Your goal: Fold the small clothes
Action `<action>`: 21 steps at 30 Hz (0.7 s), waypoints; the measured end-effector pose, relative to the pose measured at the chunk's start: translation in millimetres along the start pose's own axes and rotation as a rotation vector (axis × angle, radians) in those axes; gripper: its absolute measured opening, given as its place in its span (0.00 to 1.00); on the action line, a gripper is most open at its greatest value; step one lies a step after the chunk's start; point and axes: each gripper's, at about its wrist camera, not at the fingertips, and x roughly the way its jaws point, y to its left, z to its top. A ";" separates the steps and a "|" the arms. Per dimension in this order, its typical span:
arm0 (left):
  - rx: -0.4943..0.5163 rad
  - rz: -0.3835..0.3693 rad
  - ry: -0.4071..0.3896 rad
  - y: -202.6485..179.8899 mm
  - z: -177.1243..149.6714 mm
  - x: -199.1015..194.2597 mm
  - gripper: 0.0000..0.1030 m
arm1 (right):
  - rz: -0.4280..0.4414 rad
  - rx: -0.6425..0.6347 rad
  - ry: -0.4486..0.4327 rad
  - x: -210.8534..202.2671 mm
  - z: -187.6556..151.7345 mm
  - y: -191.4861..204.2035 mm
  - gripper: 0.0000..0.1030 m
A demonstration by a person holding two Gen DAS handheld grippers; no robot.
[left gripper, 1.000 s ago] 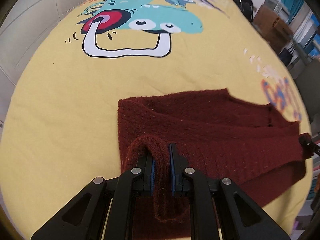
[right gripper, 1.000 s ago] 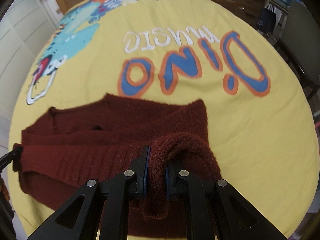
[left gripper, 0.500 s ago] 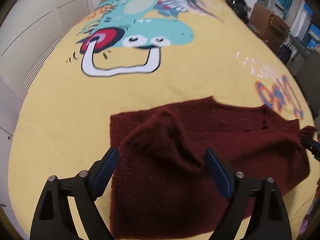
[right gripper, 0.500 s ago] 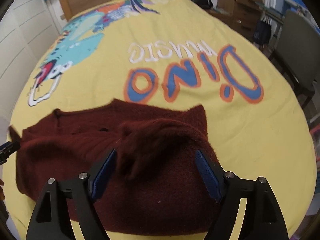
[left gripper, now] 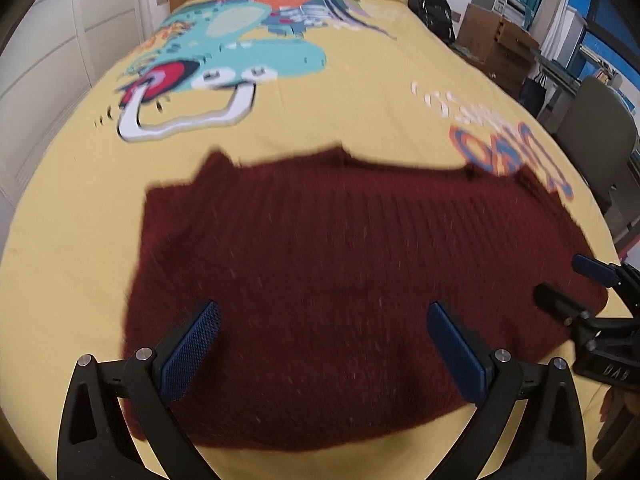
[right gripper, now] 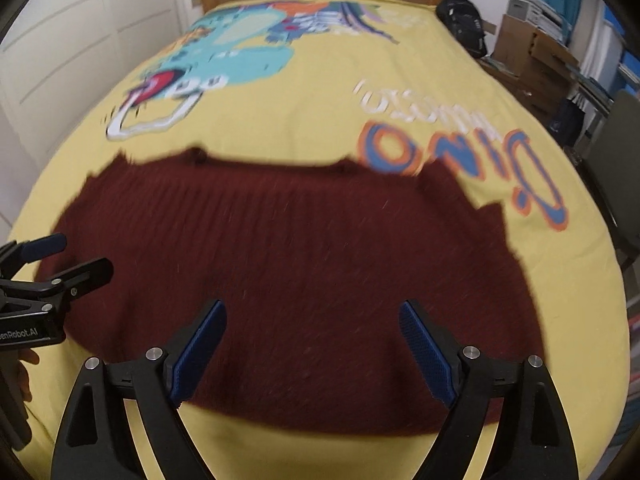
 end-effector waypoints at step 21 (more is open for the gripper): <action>0.020 0.068 0.012 34.9 -38.8 18.4 0.99 | -0.058 0.121 0.046 17.8 -41.7 -76.2 1.00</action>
